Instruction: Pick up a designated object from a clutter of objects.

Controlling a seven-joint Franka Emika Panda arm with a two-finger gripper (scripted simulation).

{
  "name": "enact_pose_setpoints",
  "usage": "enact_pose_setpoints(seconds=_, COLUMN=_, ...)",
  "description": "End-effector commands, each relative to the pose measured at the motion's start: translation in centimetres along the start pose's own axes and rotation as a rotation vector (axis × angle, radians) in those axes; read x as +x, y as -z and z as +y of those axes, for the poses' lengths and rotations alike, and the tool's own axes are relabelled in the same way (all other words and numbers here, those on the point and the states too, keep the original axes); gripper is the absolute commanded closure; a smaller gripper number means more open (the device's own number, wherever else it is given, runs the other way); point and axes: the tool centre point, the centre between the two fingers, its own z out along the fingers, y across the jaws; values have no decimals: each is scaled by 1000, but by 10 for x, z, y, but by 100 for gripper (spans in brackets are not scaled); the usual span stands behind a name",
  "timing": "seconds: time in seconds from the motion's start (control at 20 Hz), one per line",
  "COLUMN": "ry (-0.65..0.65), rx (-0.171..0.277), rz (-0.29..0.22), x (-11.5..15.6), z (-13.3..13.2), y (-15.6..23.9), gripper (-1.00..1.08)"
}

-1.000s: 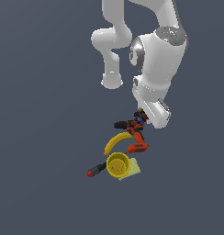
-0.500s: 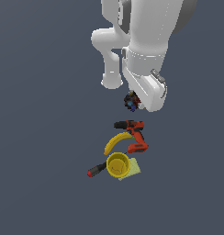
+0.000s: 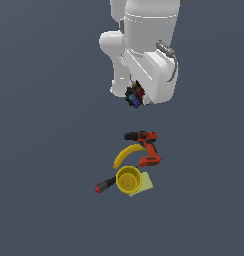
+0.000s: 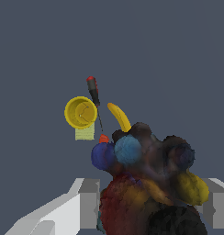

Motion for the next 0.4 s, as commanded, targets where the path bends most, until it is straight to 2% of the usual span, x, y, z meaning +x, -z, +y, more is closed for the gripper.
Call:
enact_pose_setpoints(seconds=0.0, ry=0, rx=0, rz=1, x=5, z=-1, y=10, gripper=108)
enact_pose_setpoints(seconds=0.35, ry=0, rx=0, rz=1, x=10, z=-2, y=19, gripper=108)
